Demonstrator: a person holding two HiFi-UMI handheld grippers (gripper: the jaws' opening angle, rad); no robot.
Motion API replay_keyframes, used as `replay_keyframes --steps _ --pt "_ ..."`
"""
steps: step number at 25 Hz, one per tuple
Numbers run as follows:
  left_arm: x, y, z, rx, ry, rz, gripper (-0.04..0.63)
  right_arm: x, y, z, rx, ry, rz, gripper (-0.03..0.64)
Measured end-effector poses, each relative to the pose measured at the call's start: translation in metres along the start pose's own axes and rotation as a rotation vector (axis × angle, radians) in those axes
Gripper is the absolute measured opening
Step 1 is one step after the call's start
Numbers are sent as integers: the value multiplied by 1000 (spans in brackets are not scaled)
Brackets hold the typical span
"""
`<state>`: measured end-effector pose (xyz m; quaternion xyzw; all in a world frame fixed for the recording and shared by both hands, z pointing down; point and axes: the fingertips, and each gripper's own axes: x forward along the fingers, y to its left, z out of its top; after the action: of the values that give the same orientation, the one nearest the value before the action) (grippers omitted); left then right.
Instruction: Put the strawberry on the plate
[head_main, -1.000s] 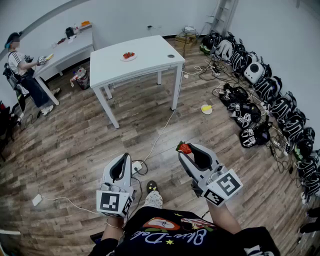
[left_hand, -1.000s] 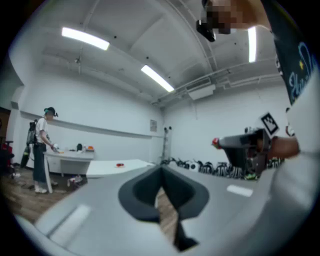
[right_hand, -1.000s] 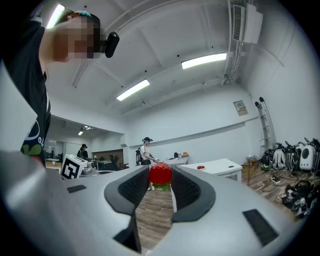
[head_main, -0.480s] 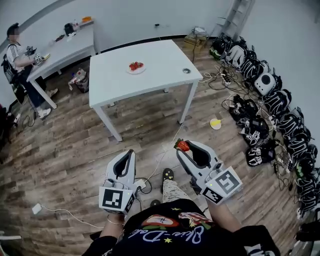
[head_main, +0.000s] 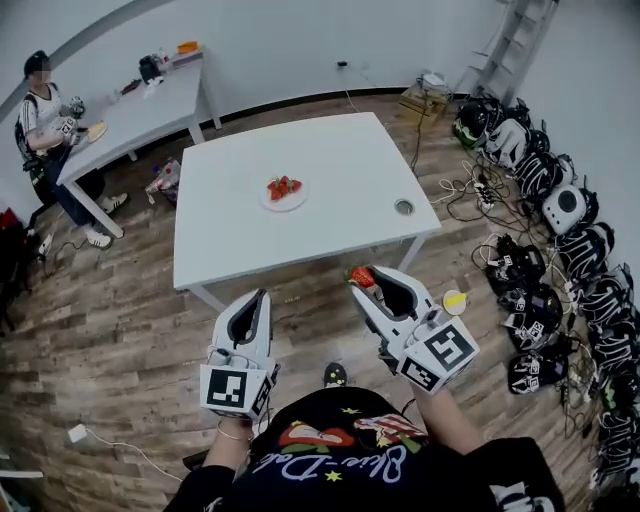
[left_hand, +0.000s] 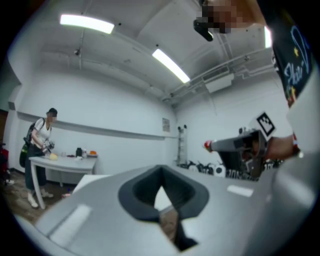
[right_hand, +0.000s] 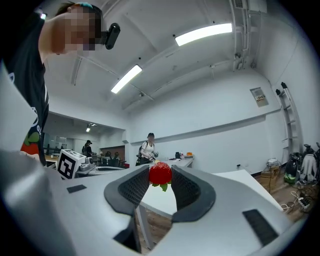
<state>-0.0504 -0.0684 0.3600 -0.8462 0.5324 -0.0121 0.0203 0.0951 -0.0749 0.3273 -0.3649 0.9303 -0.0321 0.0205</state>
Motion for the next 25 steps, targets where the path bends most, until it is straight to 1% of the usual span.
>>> replay_keyframes --steps 2,4,7,11,15,19,22,25 --pt "33 10 1 -1 -6 24 -3 28 -30 -4 0 19 25 144" --pt "62 21 0 1 6 31 -3 61 -53 -12 5 44 46 144" --pt "94 44 -10 -4 43 35 -3 112 -75 -32 15 100 77 144" --pt "129 86 -25 -17 75 56 -3 176 -101 -60 0 185 106 144" --pt "170 131 -36 -32 95 67 -3 234 -135 -92 -6 295 102 144" --pt "207 177 -33 -9 98 65 -3 291 -159 -127 -15 407 105 144" --pt "229 202 -37 0 114 52 -3 326 -177 -160 -35 519 103 144" --pt "244 224 -45 -11 130 41 -3 350 -188 -190 -42 615 105 144"
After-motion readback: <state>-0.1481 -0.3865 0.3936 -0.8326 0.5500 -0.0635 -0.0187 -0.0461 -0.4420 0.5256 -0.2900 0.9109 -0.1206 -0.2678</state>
